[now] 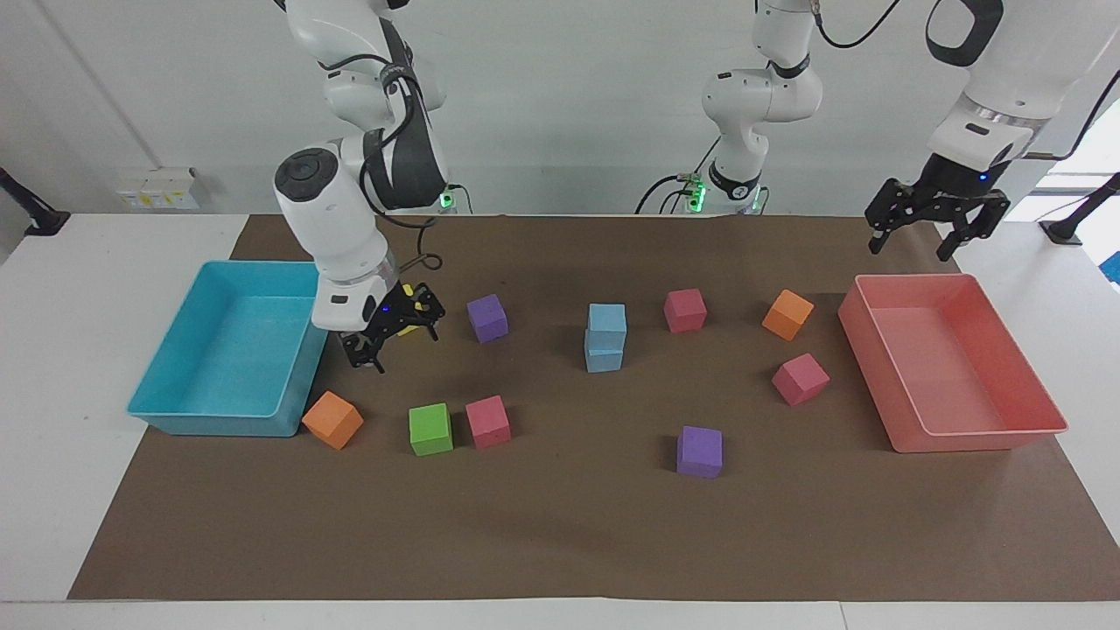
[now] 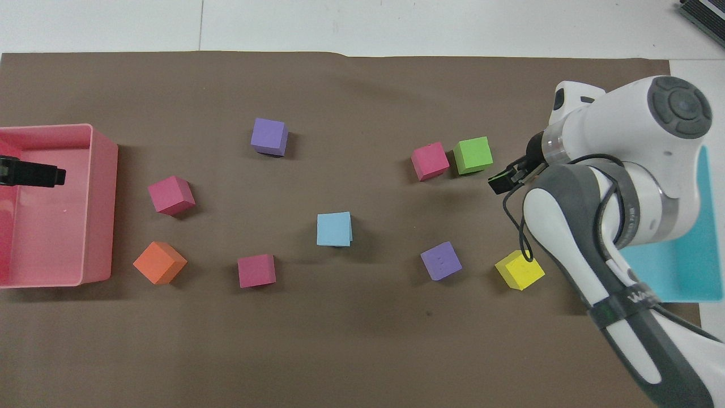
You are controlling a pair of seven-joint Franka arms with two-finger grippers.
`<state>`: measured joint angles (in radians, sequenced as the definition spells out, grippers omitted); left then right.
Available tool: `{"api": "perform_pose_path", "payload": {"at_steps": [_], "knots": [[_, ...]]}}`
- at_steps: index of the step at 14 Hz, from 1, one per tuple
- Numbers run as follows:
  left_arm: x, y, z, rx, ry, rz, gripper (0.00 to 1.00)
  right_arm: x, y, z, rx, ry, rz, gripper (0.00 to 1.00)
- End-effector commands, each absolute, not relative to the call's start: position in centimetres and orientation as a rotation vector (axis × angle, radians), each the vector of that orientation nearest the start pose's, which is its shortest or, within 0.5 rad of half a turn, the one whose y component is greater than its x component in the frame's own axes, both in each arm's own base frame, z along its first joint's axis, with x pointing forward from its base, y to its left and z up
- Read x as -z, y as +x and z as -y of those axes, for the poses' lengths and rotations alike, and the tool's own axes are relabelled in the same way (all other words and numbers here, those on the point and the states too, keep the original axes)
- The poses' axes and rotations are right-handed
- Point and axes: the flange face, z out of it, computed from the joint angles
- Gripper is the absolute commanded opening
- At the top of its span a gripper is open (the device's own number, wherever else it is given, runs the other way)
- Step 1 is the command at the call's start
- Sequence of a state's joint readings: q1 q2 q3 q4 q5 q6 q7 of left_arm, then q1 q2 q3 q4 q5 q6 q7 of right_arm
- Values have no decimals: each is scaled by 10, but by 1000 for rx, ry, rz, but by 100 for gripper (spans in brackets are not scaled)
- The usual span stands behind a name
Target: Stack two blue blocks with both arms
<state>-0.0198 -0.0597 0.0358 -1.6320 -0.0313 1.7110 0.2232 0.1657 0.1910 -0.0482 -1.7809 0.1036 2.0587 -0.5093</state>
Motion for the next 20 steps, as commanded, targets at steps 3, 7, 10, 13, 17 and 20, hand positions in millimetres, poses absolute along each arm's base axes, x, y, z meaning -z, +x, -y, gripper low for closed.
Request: {"api": "perform_pose_path", "payload": {"at_steps": [3, 7, 10, 13, 17, 20], "knots": [[-653, 585, 0, 82, -3126, -373, 100, -495, 610, -23, 165, -3023, 757, 100], [-657, 564, 2, 32, -3163, -340, 100, -529, 600, 6, 172, -3123, 454, 100], [-641, 540, 10, -46, -3175, -270, 100, -551, 591, 20, 139, -3147, 178, 100], [-641, 540, 10, -24, -3175, -269, 100, -576, 571, 24, 111, -3178, 110, 100], [-642, 541, 11, -10, -3174, -267, 100, -613, 536, 35, 70, -3164, 69, 100], [-641, 540, 9, -10, -3177, -250, 100, -650, 532, 38, 73, -3161, 10, 100]]}}
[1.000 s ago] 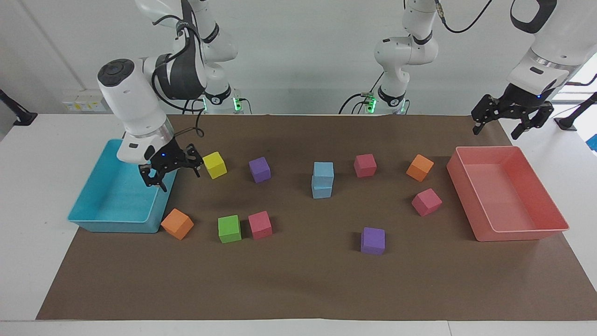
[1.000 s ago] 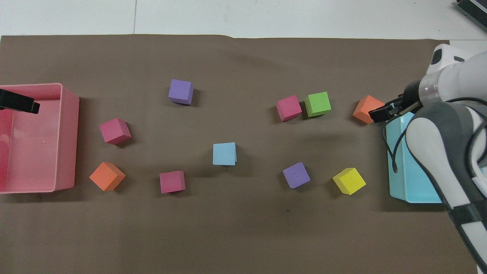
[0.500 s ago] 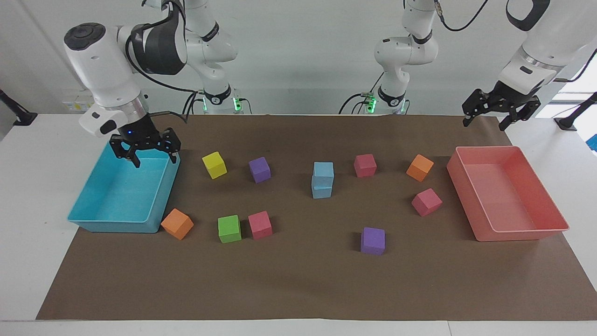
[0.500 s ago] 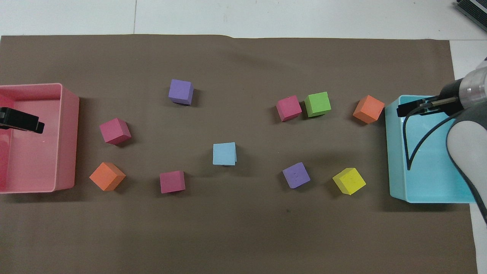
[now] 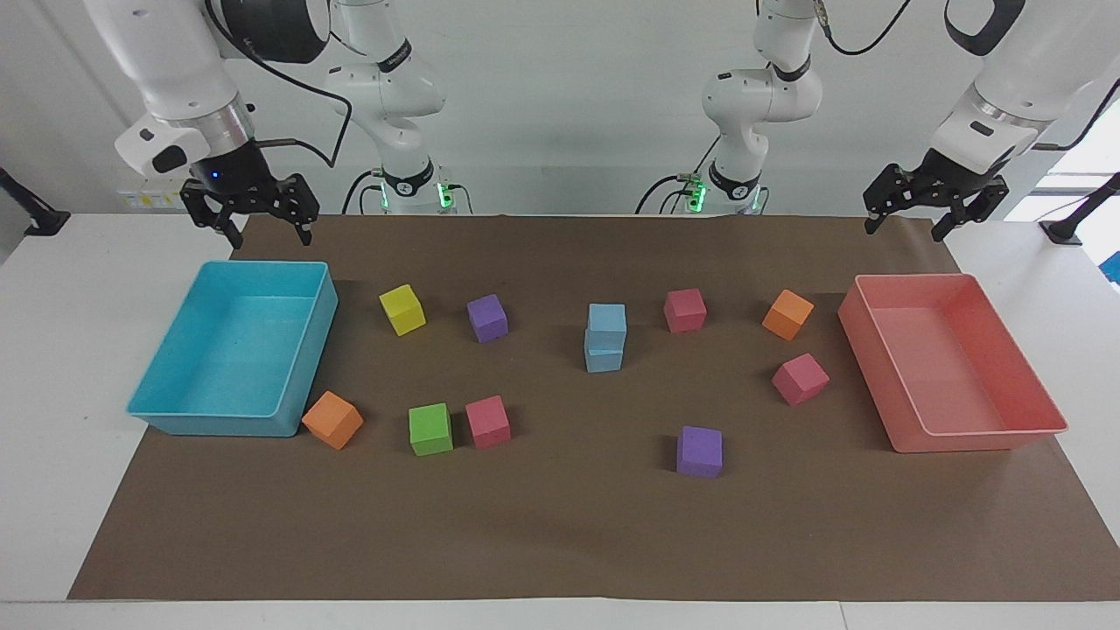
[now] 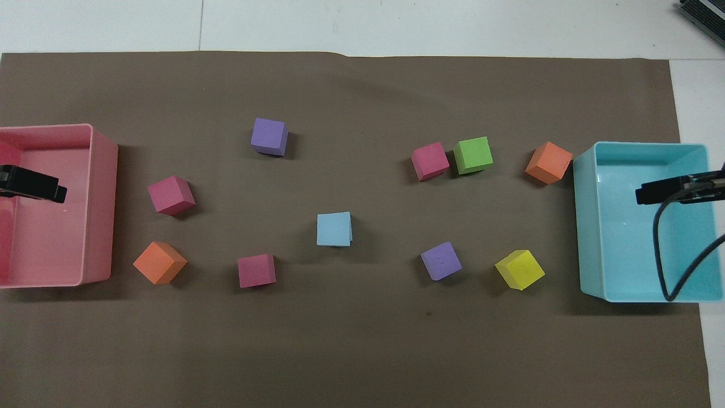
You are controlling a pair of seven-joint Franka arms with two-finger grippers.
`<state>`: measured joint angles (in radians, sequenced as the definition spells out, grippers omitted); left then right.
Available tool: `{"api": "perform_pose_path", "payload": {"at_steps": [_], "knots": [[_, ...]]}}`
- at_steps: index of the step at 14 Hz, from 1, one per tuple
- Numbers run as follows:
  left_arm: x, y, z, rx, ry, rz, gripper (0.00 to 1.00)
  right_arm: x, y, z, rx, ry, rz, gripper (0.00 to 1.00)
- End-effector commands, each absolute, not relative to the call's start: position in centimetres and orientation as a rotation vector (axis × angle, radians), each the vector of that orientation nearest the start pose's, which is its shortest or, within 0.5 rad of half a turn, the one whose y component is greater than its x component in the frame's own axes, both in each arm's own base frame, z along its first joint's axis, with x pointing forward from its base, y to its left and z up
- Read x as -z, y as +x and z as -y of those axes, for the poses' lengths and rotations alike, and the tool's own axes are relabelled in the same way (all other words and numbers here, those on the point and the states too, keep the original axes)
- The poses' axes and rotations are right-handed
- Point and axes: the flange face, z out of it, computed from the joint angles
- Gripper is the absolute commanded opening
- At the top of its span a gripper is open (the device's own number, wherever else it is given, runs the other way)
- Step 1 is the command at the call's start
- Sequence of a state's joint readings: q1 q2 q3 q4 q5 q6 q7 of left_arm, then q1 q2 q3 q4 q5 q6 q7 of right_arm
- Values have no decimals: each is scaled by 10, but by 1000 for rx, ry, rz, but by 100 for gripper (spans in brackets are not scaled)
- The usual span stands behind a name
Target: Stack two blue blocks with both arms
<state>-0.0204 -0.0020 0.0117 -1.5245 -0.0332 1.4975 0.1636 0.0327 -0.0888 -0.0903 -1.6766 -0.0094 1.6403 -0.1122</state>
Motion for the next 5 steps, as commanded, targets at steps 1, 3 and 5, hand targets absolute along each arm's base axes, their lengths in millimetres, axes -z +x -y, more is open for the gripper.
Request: {"api": "perform_pose_path", "payload": {"at_steps": [1, 3, 5], "knots": [[-640, 540, 10, -12, -3177, -252, 100, -650, 535, 37, 52, -3161, -37, 100], [-636, 536, 11, -19, -3177, -259, 100, -649, 531, 35, 25, -3164, -79, 100], [-635, 531, 10, -10, -3177, -256, 100, -649, 528, 31, -1, -3163, -70, 100]]}}
